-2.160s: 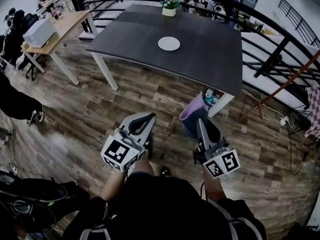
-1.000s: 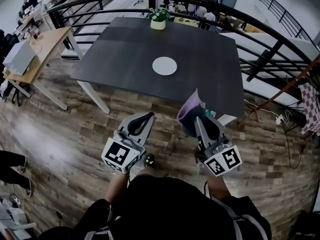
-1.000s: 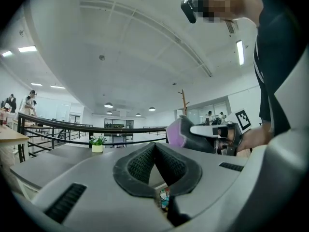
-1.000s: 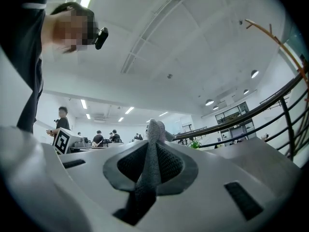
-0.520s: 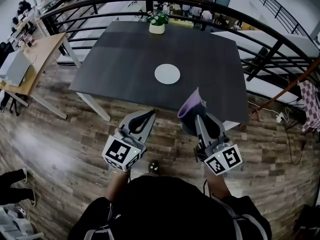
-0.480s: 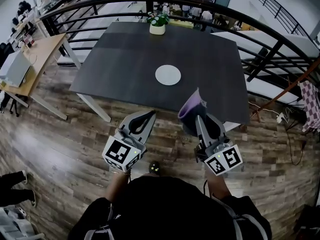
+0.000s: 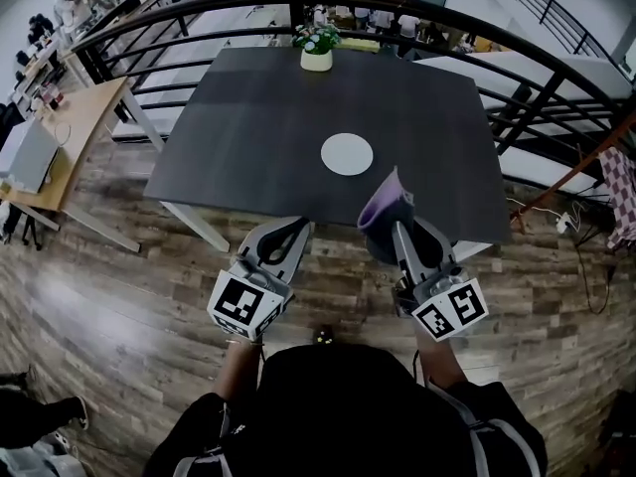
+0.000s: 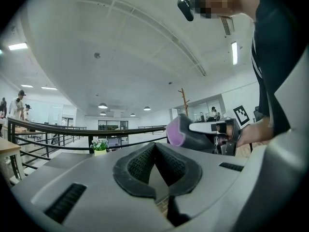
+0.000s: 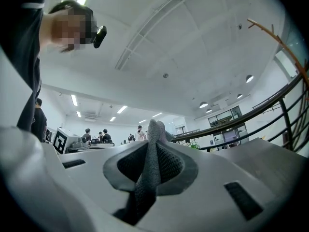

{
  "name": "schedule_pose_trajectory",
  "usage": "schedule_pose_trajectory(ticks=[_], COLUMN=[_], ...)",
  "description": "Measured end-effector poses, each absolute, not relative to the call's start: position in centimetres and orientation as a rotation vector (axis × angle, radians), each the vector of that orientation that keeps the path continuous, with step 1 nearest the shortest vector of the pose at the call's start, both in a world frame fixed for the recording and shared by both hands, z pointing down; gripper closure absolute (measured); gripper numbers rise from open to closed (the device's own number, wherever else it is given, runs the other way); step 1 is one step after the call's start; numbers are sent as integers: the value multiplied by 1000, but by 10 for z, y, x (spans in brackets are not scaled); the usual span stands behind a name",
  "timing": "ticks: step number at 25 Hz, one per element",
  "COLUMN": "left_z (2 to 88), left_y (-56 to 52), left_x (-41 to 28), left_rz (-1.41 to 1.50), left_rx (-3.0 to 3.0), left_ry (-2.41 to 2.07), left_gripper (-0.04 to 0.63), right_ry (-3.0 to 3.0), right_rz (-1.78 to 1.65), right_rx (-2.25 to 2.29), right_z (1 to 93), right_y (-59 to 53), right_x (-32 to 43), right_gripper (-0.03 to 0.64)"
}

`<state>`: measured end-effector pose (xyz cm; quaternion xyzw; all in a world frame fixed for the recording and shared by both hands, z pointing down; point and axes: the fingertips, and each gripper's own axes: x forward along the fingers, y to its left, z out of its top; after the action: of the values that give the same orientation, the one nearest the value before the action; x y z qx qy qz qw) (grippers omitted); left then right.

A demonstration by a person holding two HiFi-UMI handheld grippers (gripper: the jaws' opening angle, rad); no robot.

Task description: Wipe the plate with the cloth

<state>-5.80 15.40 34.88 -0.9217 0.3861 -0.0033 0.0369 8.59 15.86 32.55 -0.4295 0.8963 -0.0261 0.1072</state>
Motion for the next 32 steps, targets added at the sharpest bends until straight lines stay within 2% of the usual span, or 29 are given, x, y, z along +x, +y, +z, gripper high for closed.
schedule_pose_trajectory(ticks=[13, 32], left_z=[359, 370], left_y=[135, 62], left_x=[-42, -47], left_rz=[31, -23], left_rx=[-2911, -2871], left_ry=[1108, 1214], left_gripper=[594, 594], right_ry=[2618, 2675], right_rz=[-107, -114], right_rx=[-1414, -1278], right_z=[332, 350], right_y=[150, 59], right_x=[109, 99], right_gripper=[575, 575])
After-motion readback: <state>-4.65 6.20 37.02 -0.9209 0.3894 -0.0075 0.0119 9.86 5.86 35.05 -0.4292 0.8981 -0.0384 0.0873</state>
